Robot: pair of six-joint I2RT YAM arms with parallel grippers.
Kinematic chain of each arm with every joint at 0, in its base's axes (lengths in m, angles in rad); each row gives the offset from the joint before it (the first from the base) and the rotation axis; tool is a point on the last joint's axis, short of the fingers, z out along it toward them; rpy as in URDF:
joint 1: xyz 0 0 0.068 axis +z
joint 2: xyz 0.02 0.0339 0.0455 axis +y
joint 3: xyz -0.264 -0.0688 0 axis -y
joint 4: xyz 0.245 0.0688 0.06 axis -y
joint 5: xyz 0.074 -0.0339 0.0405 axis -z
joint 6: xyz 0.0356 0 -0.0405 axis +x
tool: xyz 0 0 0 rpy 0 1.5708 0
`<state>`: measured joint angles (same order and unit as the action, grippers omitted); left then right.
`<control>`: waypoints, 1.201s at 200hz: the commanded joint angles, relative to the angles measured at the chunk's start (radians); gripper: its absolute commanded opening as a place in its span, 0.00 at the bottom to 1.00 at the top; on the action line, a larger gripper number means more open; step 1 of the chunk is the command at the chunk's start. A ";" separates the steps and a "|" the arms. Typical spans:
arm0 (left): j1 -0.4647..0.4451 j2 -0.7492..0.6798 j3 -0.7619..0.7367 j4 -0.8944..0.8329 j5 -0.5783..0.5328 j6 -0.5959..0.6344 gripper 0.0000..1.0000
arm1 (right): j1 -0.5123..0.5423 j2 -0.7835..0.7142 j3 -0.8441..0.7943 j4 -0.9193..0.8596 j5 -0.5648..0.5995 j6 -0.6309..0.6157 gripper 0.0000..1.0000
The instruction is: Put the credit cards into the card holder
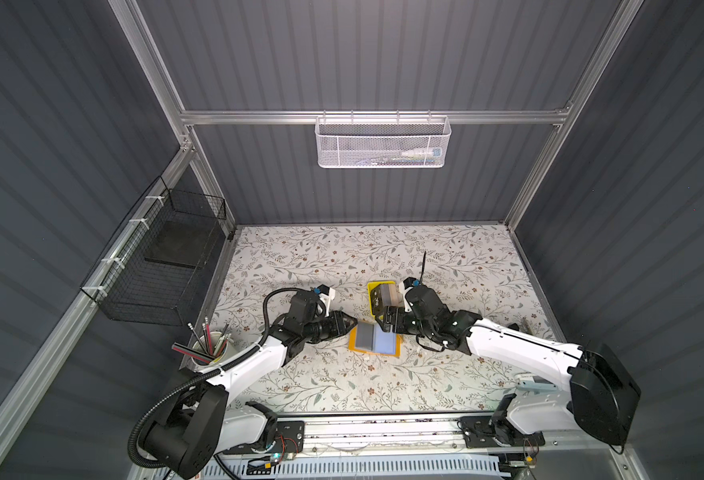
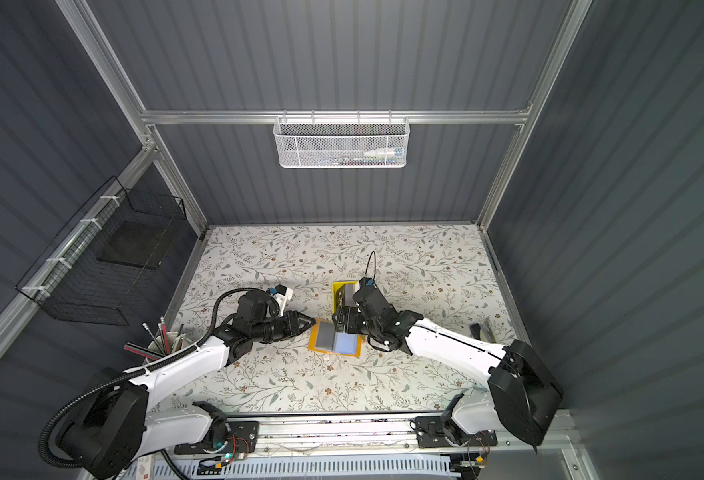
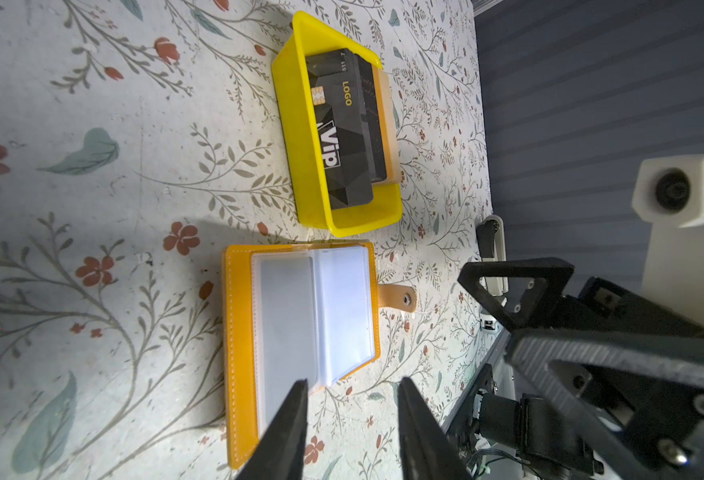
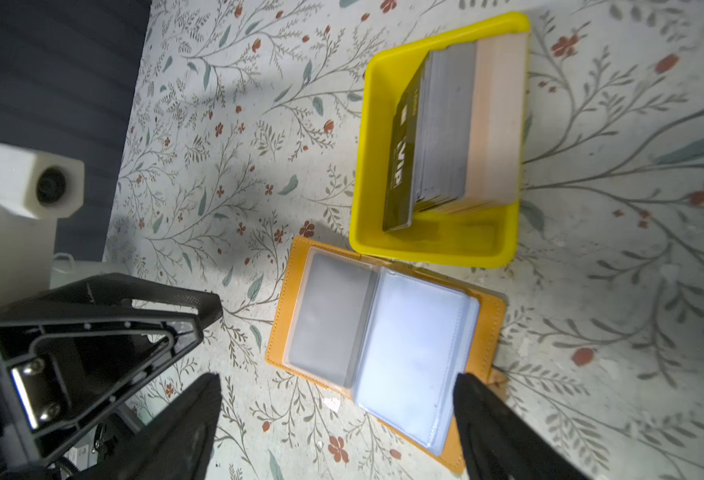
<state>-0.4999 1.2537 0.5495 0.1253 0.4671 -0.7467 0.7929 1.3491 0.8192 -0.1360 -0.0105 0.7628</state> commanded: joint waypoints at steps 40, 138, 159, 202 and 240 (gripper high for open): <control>0.006 0.064 0.101 -0.036 -0.021 0.044 0.36 | -0.071 -0.068 -0.010 0.012 0.050 -0.171 0.99; 0.008 0.265 0.338 -0.077 -0.033 0.251 0.36 | -0.114 0.040 0.033 0.082 0.103 -0.248 0.89; 0.008 0.291 0.388 -0.118 -0.024 0.249 0.36 | -0.121 0.044 0.077 0.040 0.081 -0.223 0.87; 0.008 0.304 0.437 -0.189 -0.023 0.232 0.36 | -0.138 0.089 0.163 -0.035 0.068 -0.215 0.95; 0.008 0.273 0.400 -0.172 -0.014 0.246 0.36 | -0.142 0.121 0.128 0.058 0.017 -0.229 0.99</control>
<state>-0.4999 1.5585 0.9642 -0.0307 0.4377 -0.5251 0.6552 1.4471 0.9680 -0.1158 0.0544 0.5419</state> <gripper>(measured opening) 0.362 0.990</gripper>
